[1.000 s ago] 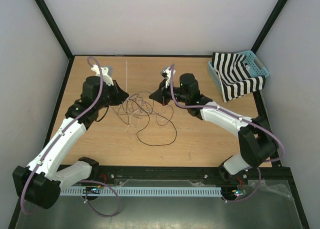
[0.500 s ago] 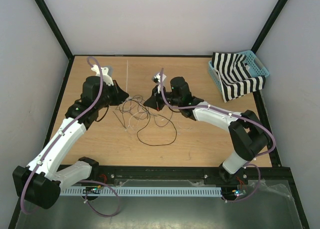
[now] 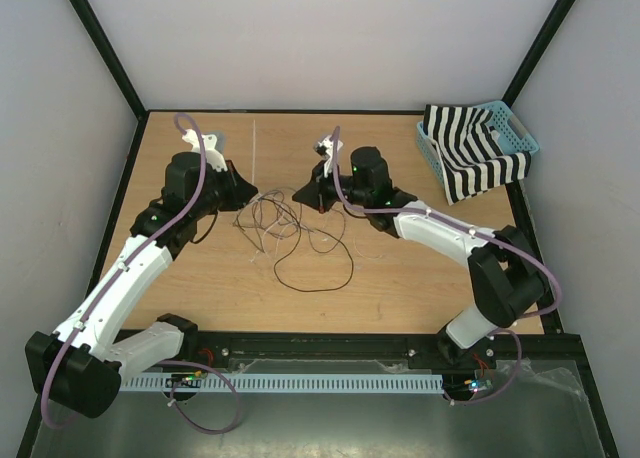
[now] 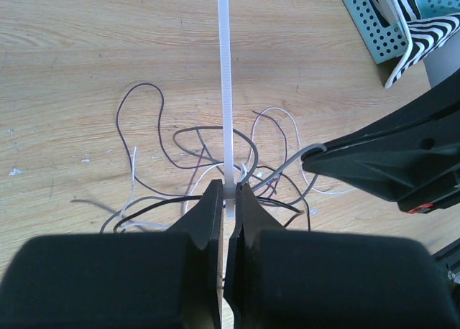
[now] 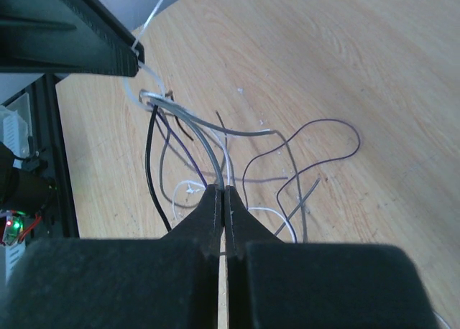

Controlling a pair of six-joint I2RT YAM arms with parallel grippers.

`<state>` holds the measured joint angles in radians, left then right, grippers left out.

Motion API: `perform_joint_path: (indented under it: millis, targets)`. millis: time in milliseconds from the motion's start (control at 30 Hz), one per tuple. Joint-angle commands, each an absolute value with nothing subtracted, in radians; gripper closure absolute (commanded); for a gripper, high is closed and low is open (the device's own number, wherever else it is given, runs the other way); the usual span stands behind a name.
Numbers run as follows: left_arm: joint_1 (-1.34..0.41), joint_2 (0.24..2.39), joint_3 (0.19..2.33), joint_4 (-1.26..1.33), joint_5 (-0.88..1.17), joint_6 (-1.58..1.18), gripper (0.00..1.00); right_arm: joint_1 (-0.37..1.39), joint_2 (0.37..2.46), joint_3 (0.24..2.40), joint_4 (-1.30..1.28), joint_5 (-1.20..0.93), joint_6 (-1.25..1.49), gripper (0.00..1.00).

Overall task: Zip-tie the wires
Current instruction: Adjust the cable at the center of the board.

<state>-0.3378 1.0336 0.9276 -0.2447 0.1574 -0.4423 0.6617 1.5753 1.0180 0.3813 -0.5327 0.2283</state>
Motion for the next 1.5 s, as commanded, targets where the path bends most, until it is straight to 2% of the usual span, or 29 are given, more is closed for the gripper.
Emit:
perform_joint_path:
  millis: [0, 567, 1467]
  targets:
    - [-0.339, 1.014, 0.916, -0.210, 0.157, -0.442, 1.00, 0.640, 1.507, 1.061, 0.387, -0.542, 0.251, 1.00]
    - [-0.339, 1.014, 0.918, -0.212, 0.159, -0.439, 1.00, 0.598, 1.455, 1.039, 0.395, -0.589, 0.282, 1.00]
    - [-0.332, 1.002, 0.907, -0.211, 0.153, -0.442, 1.00, 0.534, 1.326, 0.935, 0.468, -0.532, 0.375, 1.00]
